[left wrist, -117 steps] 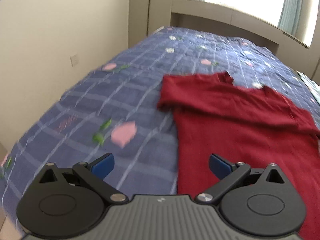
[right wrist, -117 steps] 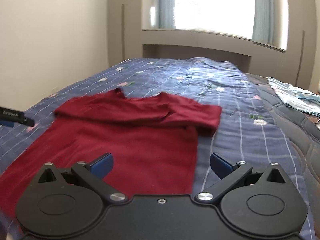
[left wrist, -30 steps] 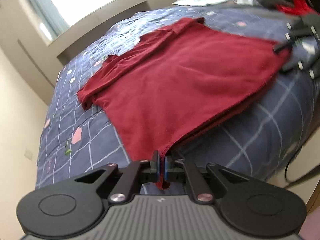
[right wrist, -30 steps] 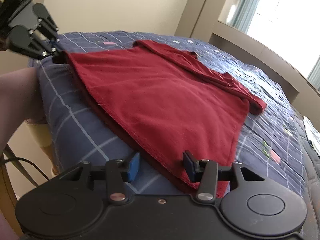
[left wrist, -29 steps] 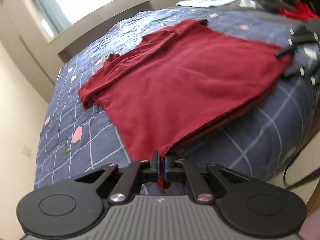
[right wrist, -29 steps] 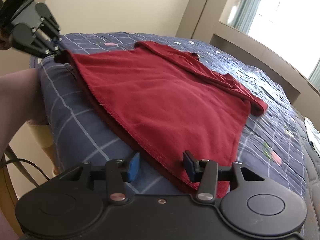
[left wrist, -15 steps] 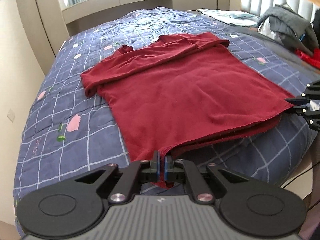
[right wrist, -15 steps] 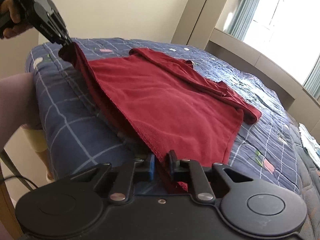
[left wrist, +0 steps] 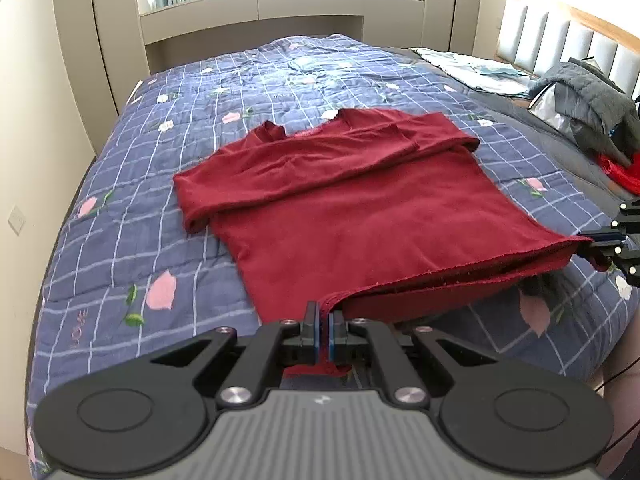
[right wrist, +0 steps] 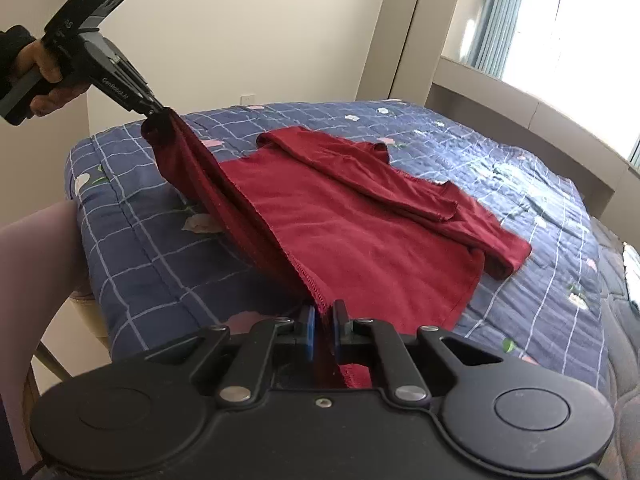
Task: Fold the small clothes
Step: 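Lift the hem with both grippers and fold it over toward the collar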
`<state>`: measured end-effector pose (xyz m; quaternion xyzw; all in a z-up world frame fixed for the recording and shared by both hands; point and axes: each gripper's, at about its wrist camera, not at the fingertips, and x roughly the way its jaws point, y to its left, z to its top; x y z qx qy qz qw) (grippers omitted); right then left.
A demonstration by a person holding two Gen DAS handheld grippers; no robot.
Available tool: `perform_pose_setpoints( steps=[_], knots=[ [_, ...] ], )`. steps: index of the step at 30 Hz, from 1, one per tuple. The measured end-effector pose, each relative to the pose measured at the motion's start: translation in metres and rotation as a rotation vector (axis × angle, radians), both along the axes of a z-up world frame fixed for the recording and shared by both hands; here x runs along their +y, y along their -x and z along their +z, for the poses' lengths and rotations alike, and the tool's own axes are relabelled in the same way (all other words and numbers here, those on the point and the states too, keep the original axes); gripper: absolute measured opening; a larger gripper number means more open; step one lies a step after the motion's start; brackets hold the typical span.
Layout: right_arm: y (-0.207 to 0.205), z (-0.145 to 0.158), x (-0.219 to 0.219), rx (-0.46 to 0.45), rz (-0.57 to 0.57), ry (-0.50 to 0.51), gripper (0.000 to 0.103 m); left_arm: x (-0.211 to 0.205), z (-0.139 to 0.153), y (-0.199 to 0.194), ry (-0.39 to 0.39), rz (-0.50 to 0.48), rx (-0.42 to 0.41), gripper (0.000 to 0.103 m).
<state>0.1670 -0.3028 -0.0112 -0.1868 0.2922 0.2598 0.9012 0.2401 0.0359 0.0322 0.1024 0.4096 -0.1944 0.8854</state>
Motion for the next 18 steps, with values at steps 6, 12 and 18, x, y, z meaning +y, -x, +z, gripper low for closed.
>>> perform_pose_setpoints(
  steps=[6, 12, 18],
  knots=[
    [-0.038, 0.020, -0.005, -0.034, -0.019, -0.010, 0.006, -0.007, 0.013, -0.040, 0.003, 0.024, -0.016, 0.003],
    [-0.118, 0.041, -0.010, -0.076, -0.048, -0.009, 0.006, -0.016, 0.028, -0.110, -0.004, 0.084, -0.049, 0.003],
    [-0.219, 0.054, -0.013, -0.098, -0.054, 0.055, 0.006, -0.028, 0.045, -0.197, -0.032, 0.108, -0.098, 0.003]
  ],
)
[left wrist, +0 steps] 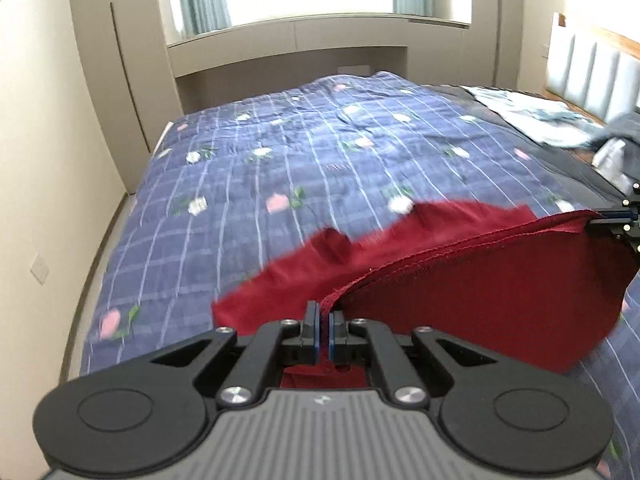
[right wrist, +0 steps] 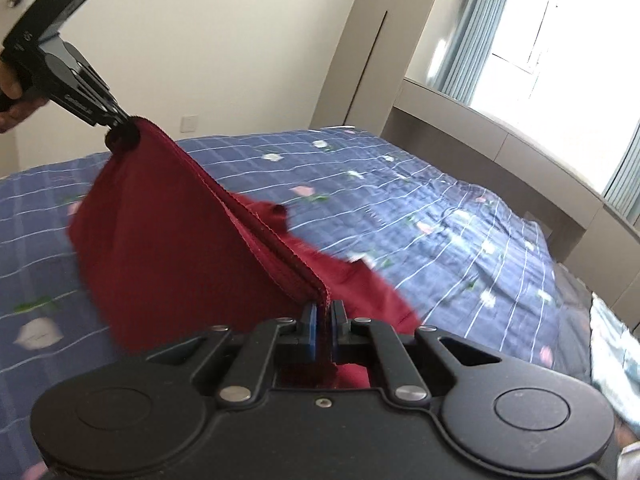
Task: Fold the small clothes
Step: 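Lift the hem with both grippers and fold it over toward the collar, then lay the hem down on the collar and open both grippers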
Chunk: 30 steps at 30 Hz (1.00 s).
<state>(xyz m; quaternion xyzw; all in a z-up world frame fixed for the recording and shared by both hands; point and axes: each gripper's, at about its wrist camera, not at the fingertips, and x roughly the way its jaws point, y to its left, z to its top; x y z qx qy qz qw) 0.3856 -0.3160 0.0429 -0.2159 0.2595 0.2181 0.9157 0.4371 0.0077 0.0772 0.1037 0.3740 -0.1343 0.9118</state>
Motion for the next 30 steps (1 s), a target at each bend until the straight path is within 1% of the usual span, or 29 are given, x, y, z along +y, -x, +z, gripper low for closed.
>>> perform_pose_setpoints(
  steps=[2, 5, 9, 11, 13, 17, 21, 24, 26, 27, 28, 29, 30],
  knots=[
    [-0.036, 0.001, -0.002, 0.009, 0.003, 0.011, 0.006, 0.000, 0.000, -0.031, 0.015, 0.011, -0.003, 0.004],
    [-0.091, -0.005, -0.004, 0.040, 0.002, 0.011, 0.006, 0.001, -0.010, -0.075, 0.026, 0.037, 0.009, 0.004],
    [-0.161, -0.026, -0.004, 0.108, -0.019, -0.005, 0.007, 0.005, -0.038, -0.130, 0.048, 0.084, 0.063, 0.004],
    [-0.188, -0.041, -0.003, 0.148, -0.027, -0.010, 0.007, 0.007, -0.057, -0.152, 0.058, 0.110, 0.110, 0.004],
    [-0.210, -0.055, 0.002, 0.177, -0.031, -0.008, 0.009, 0.010, -0.075, -0.169, 0.064, 0.129, 0.139, 0.004],
    [-0.240, -0.082, 0.007, 0.213, -0.032, 0.010, 0.010, 0.015, -0.103, -0.192, 0.078, 0.155, 0.173, 0.004],
    [-0.256, -0.102, 0.008, 0.236, -0.042, 0.009, 0.012, 0.016, -0.120, -0.204, 0.101, 0.171, 0.186, 0.004],
    [-0.260, -0.115, 0.005, 0.249, -0.051, 0.001, 0.012, 0.013, -0.129, -0.210, 0.103, 0.172, 0.190, 0.004],
    [-0.260, -0.122, 0.003, 0.250, -0.066, -0.005, 0.015, 0.012, -0.135, -0.211, 0.107, 0.180, 0.194, 0.007],
    [-0.259, -0.124, 0.002, 0.250, -0.074, -0.010, 0.020, 0.011, -0.137, -0.211, 0.110, 0.188, 0.196, 0.007],
    [-0.257, -0.127, 0.001, 0.247, -0.082, -0.015, 0.026, 0.011, -0.138, -0.210, 0.115, 0.201, 0.193, 0.015],
    [-0.255, -0.129, -0.001, 0.239, -0.086, -0.020, 0.032, 0.012, -0.139, -0.208, 0.117, 0.213, 0.189, 0.032],
    [-0.253, -0.130, -0.002, 0.229, -0.095, -0.021, 0.044, 0.012, -0.139, -0.207, 0.115, 0.228, 0.181, 0.045]
  ],
)
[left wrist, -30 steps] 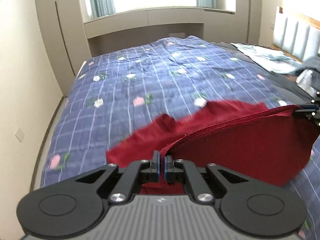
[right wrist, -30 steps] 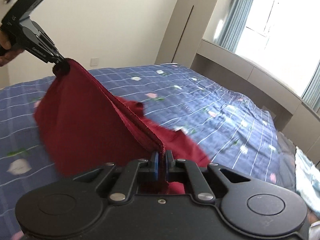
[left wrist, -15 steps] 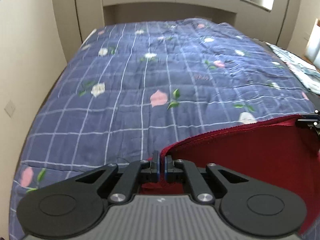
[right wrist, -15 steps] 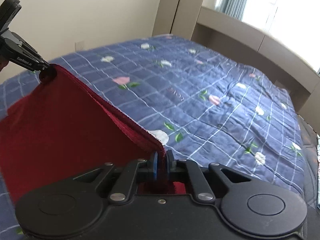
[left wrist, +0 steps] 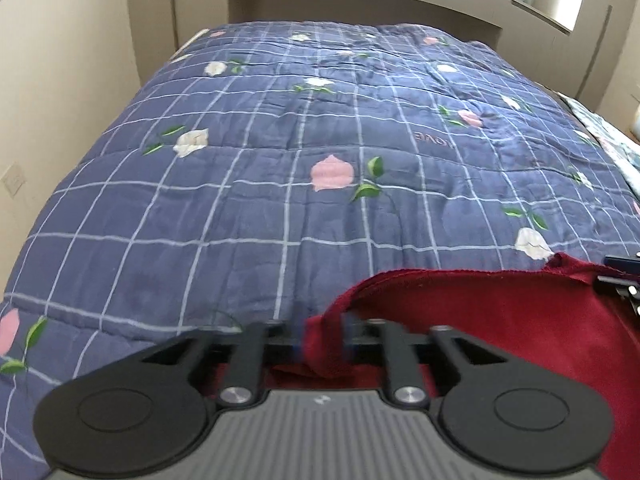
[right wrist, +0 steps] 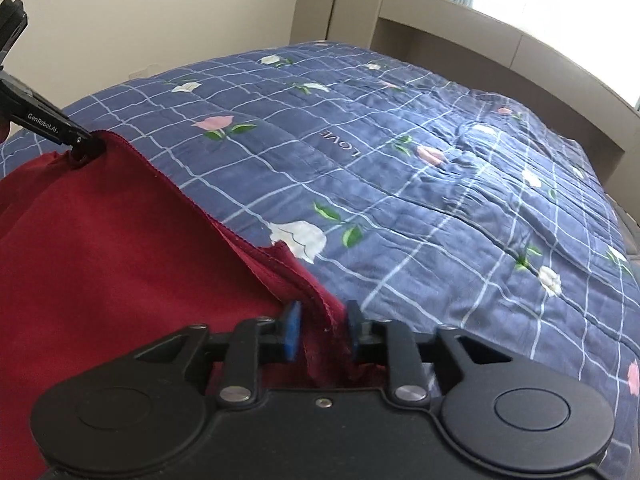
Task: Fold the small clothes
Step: 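Lay the hem down on the collar and open both grippers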
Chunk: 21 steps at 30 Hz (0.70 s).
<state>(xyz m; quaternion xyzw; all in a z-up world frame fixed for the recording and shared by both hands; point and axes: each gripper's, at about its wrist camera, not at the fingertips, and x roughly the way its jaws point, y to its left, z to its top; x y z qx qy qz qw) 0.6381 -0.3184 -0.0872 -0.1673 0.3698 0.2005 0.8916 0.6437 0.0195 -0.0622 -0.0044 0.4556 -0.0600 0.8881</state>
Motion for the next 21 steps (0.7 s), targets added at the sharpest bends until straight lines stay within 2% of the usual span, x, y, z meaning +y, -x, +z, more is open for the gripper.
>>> perform_pose_setpoints(
  steps=[1, 2, 3, 4, 7, 11, 14, 16, 21],
  knots=[
    [0.002, 0.000, -0.002, -0.015, -0.015, 0.001, 0.064, 0.001, 0.000, 0.003, 0.000, 0.014, -0.013, 0.070],
    [0.005, 0.001, -0.005, -0.035, -0.036, 0.000, 0.074, 0.002, 0.001, 0.006, 0.003, 0.029, -0.032, 0.080],
    [0.010, 0.003, -0.007, -0.063, -0.060, -0.004, 0.087, 0.004, 0.003, 0.009, 0.004, 0.044, -0.051, 0.081],
    [0.013, 0.005, -0.010, -0.090, -0.076, -0.004, 0.092, 0.005, 0.005, 0.014, 0.005, 0.054, -0.066, 0.083],
    [0.024, 0.012, -0.015, -0.155, -0.107, 0.018, 0.093, 0.006, 0.012, 0.028, 0.001, 0.070, -0.113, 0.091],
    [0.045, 0.019, -0.008, -0.193, -0.044, 0.004, 0.099, -0.004, 0.017, 0.055, -0.018, 0.013, -0.212, 0.098],
    [0.047, 0.010, 0.006, -0.159, -0.004, 0.001, 0.099, -0.021, 0.004, 0.059, -0.103, -0.015, -0.201, 0.098],
    [0.043, 0.000, 0.016, -0.146, 0.002, 0.032, 0.099, -0.027, -0.007, 0.054, -0.173, 0.013, -0.176, 0.097],
    [0.030, -0.015, 0.013, -0.175, -0.068, 0.074, 0.100, -0.016, -0.024, 0.038, -0.194, 0.108, -0.189, 0.097]
  ],
)
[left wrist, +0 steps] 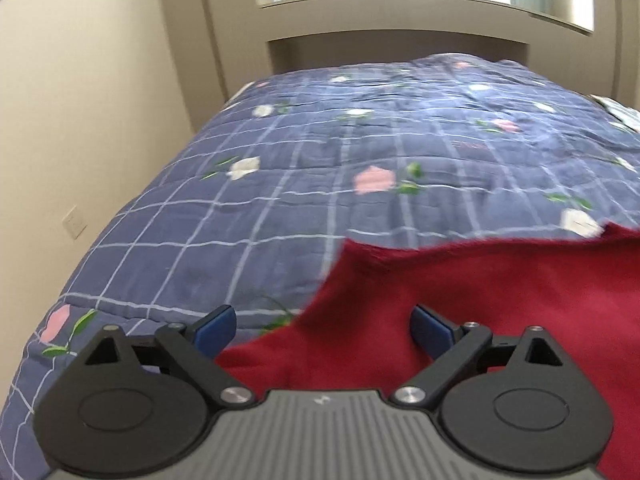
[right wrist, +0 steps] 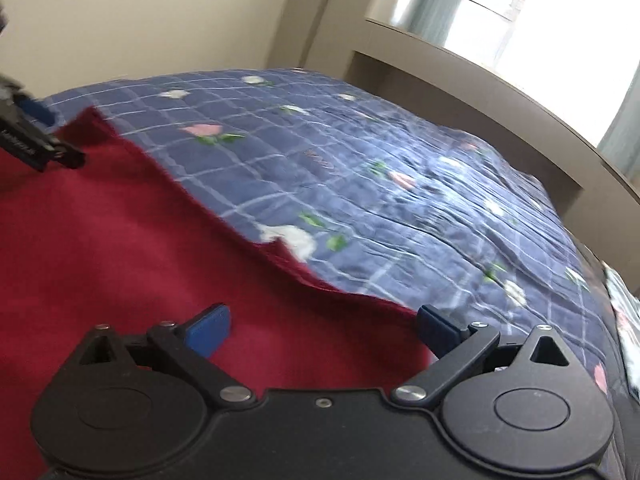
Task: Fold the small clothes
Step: 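Lay the hem down on the collar and open both grippers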
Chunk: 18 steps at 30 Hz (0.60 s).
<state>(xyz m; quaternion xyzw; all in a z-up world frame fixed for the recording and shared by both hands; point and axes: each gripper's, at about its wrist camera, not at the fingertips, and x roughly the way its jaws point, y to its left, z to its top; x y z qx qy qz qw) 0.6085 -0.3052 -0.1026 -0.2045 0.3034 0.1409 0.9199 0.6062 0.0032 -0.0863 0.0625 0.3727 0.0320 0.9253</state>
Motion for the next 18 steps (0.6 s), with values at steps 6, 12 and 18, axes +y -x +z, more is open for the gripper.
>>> perform_pose_setpoints(
  steps=[6, 12, 18],
  knots=[
    [-0.030, -0.006, -0.035, -0.037, -0.190, -0.039, 0.102, 0.022, -0.009, -0.020, 0.052, 0.120, -0.015, 0.103],
    [-0.028, 0.005, -0.062, -0.049, -0.285, -0.108, 0.100, 0.029, 0.002, -0.017, 0.093, 0.154, -0.037, 0.102],
    [0.026, 0.031, -0.053, -0.066, -0.212, -0.124, 0.102, 0.022, 0.027, 0.025, 0.142, 0.062, -0.088, 0.103]
  ],
)
